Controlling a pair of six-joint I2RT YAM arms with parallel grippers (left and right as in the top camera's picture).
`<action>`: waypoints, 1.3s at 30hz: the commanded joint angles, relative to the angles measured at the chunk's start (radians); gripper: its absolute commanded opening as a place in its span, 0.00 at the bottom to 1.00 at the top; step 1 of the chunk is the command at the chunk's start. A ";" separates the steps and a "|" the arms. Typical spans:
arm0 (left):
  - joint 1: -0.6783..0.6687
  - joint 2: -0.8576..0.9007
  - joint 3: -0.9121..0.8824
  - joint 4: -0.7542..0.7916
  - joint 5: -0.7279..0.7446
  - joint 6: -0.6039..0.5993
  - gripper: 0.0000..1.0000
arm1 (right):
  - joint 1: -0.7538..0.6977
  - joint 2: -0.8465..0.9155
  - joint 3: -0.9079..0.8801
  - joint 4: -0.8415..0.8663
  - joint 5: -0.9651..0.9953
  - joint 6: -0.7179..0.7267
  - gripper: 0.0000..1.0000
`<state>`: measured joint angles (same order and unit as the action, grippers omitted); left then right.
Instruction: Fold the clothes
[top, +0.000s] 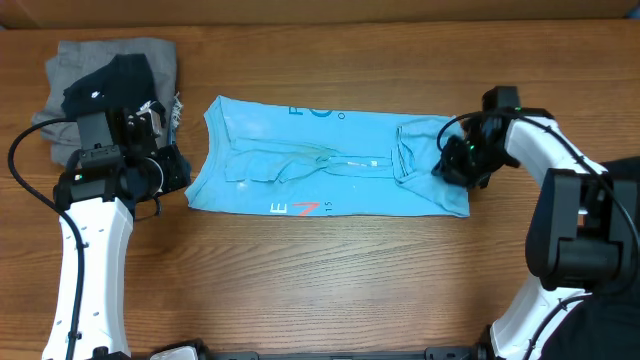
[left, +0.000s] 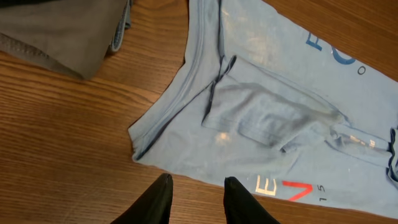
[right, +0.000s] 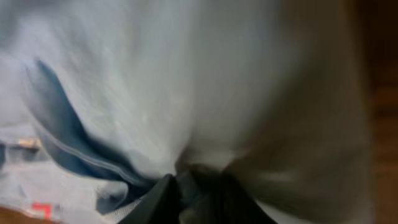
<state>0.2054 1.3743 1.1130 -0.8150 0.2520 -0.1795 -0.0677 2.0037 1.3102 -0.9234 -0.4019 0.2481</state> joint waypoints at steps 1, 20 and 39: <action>0.003 -0.022 0.018 0.002 0.016 0.019 0.31 | 0.016 -0.041 -0.006 -0.062 -0.341 -0.256 0.24; 0.003 -0.023 0.018 -0.002 0.016 0.019 0.34 | -0.126 -0.144 0.032 0.046 0.021 -0.098 0.75; 0.003 -0.022 0.018 -0.002 0.015 0.019 0.36 | -0.125 0.051 -0.002 0.020 -0.185 -0.322 0.62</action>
<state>0.2054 1.3743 1.1130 -0.8177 0.2550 -0.1791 -0.2024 2.0178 1.3209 -0.9051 -0.4461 -0.0013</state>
